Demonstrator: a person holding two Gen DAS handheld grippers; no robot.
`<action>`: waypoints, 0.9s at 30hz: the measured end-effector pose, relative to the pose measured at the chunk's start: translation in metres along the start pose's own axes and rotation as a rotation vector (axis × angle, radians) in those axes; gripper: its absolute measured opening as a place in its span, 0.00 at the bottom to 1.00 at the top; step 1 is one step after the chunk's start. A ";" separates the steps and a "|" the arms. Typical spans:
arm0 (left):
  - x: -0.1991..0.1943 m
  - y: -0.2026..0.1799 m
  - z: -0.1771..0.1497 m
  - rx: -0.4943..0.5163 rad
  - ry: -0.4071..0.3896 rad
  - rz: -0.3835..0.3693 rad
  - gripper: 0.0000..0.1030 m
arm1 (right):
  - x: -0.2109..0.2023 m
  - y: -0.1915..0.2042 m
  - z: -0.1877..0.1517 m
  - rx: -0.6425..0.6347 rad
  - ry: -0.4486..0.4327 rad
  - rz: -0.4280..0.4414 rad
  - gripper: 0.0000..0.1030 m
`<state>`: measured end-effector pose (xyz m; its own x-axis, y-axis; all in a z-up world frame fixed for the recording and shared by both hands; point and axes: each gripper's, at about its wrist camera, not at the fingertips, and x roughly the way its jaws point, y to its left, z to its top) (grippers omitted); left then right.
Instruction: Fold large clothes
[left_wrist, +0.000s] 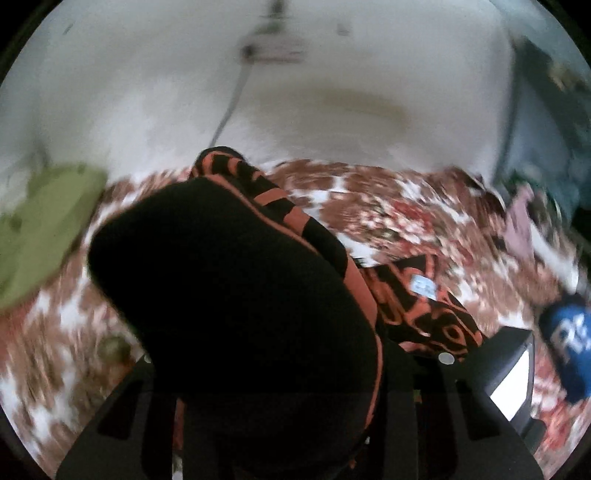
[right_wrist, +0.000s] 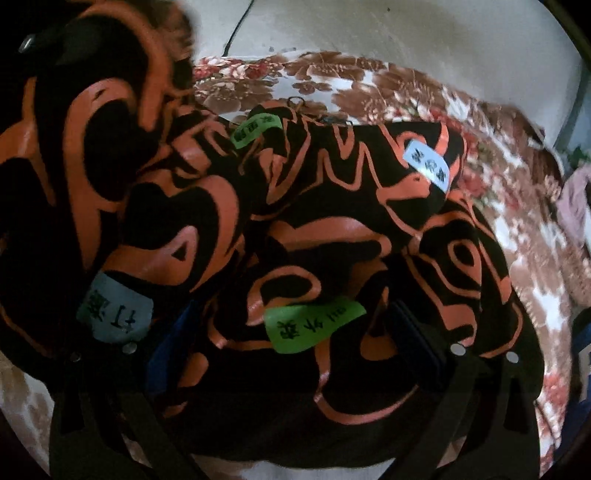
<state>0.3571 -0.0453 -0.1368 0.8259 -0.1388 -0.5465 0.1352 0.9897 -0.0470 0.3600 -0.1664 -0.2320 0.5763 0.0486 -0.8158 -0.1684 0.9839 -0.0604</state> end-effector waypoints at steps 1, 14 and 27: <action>0.000 -0.011 0.003 0.039 -0.002 -0.001 0.33 | -0.003 -0.005 0.000 0.009 0.005 0.017 0.95; 0.035 -0.165 0.001 0.465 0.081 0.035 0.33 | -0.078 -0.130 -0.058 0.115 -0.010 -0.069 0.95; 0.090 -0.281 -0.114 0.992 0.253 0.188 0.36 | -0.123 -0.297 -0.102 0.286 -0.011 -0.272 0.95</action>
<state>0.3316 -0.3323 -0.2679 0.7568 0.1400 -0.6385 0.5001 0.5050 0.7035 0.2578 -0.4817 -0.1721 0.5784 -0.2206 -0.7854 0.2204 0.9692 -0.1099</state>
